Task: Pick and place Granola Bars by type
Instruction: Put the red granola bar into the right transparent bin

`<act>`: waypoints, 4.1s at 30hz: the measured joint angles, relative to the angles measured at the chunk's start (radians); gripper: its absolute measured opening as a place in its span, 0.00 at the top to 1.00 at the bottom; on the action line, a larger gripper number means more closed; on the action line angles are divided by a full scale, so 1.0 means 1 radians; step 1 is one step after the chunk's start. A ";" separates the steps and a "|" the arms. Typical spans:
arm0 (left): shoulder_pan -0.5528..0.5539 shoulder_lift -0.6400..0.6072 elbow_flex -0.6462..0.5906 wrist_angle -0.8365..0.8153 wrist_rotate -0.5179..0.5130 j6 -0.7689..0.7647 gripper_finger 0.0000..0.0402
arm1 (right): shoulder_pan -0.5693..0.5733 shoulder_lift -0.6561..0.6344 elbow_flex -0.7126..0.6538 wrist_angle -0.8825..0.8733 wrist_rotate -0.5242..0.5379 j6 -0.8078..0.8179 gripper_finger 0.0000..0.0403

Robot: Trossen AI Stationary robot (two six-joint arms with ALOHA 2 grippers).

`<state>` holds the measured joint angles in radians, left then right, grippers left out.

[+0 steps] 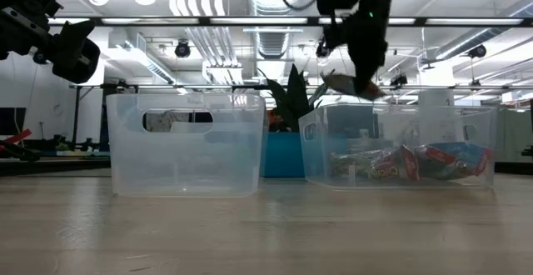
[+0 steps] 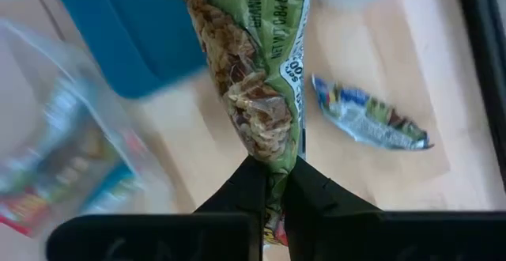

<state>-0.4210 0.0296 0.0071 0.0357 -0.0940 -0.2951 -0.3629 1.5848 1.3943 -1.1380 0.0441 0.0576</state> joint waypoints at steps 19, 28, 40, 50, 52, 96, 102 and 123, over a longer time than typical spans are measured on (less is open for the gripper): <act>0.000 0.000 0.000 0.000 0.000 0.000 0.38 | 0.249 0.000 0.216 -0.093 0.008 0.387 0.97; 0.000 0.000 0.000 0.000 0.000 0.000 0.38 | 0.394 0.000 0.222 -0.092 0.006 0.444 0.97; 0.000 0.000 0.000 0.000 0.000 0.000 0.38 | 0.524 -0.001 0.222 -0.085 0.000 0.778 0.97; 0.000 0.000 0.000 0.000 0.000 0.000 0.38 | 0.556 0.032 0.214 -0.039 0.009 0.960 0.97; 0.000 0.000 0.000 0.000 0.000 0.000 0.38 | 0.556 0.056 0.208 -0.005 0.010 0.968 0.97; 0.000 0.000 0.000 -0.001 0.000 0.000 0.38 | 0.546 0.278 -0.147 0.400 0.031 1.462 0.97; 0.000 0.000 0.000 -0.001 0.000 0.000 0.38 | 0.544 0.278 -0.206 0.473 0.004 1.445 0.97; 0.000 0.000 0.000 -0.002 0.000 0.000 0.38 | 0.539 0.267 -0.191 0.389 0.009 1.354 0.68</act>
<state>-0.4211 0.0296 0.0073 0.0341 -0.0940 -0.2953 0.1764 1.8520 1.2029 -0.7493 0.0534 1.4117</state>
